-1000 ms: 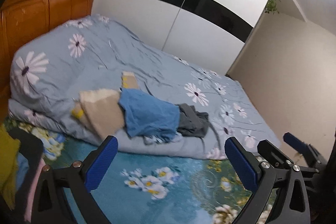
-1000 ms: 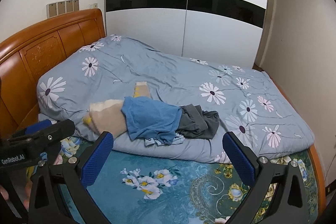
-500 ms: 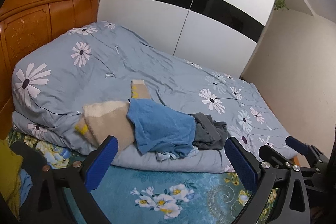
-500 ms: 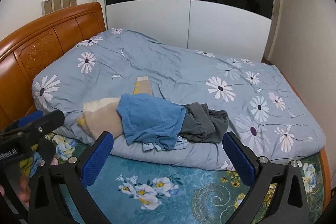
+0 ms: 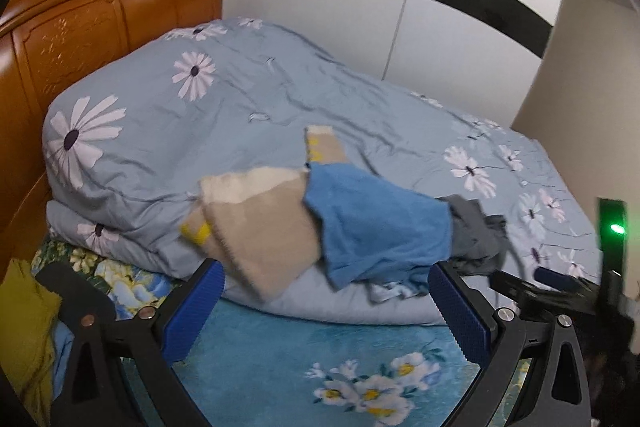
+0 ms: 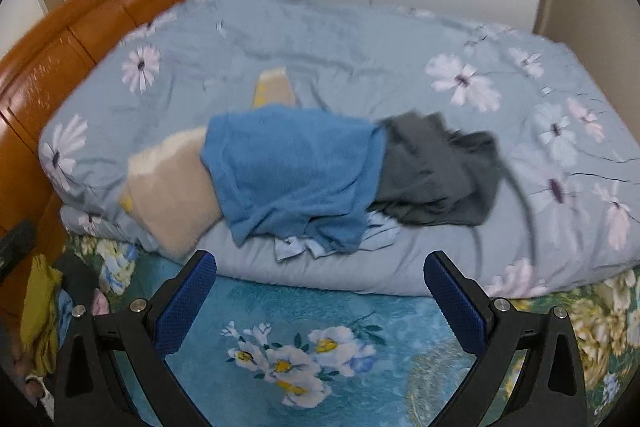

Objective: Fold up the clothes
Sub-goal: 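Grasp the blue long-sleeve shirt with the right tool and lift it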

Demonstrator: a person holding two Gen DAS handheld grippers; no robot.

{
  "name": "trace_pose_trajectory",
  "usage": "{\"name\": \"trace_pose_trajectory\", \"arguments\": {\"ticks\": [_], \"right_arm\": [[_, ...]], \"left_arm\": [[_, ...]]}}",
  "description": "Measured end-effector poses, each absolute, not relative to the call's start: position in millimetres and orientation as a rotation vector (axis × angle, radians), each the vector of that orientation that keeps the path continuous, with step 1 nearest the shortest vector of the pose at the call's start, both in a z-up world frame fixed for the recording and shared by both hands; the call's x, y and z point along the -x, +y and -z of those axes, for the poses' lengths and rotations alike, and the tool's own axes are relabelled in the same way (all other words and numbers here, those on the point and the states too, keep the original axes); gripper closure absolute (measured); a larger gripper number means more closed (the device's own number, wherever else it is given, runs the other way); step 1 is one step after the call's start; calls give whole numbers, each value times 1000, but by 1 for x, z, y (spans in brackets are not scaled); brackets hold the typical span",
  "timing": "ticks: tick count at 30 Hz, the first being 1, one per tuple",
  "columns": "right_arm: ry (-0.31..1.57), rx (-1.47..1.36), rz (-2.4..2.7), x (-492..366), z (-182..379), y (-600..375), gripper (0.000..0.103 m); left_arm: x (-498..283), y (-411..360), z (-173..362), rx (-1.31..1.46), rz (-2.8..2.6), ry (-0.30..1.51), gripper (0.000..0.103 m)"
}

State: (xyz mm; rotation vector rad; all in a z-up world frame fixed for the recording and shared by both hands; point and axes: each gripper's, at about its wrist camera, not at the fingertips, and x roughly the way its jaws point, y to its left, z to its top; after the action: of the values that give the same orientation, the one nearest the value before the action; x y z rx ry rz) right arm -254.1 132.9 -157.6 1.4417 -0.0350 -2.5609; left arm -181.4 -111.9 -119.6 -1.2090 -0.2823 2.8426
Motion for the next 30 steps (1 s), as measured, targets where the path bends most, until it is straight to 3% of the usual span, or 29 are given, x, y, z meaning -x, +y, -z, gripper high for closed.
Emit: {"name": "trace_pose_trajectory", "arguments": {"ticks": [8, 12, 16, 18, 20, 21, 22, 26, 30], "right_arm": [[243, -1412, 2459, 328, 208, 29, 1], [349, -1442, 2391, 358, 239, -18, 18], [414, -1478, 2346, 380, 266, -51, 21], [446, -1500, 2343, 389, 277, -60, 32], [485, -1538, 2342, 399, 286, -66, 54], [501, -1567, 2336, 404, 291, -68, 58], [510, -1599, 2328, 408, 296, -68, 68], [454, -1681, 2298, 421, 295, -60, 96], [348, -1621, 2368, 422, 260, -33, 98]], "left_arm": [[181, -148, 149, 1239, -2865, -355, 0], [178, -166, 156, 1242, -2934, -264, 0], [171, -181, 161, 1251, -2979, -200, 0], [168, -189, 163, 1258, -2994, -181, 0], [164, -196, 166, 1265, -3008, -160, 0], [162, -199, 167, 1268, -3015, -150, 0], [160, -202, 168, 1276, -3020, -145, 0], [154, -210, 172, 1324, -3023, -169, 0], [153, -213, 171, 1351, -3022, -189, 0]]}}
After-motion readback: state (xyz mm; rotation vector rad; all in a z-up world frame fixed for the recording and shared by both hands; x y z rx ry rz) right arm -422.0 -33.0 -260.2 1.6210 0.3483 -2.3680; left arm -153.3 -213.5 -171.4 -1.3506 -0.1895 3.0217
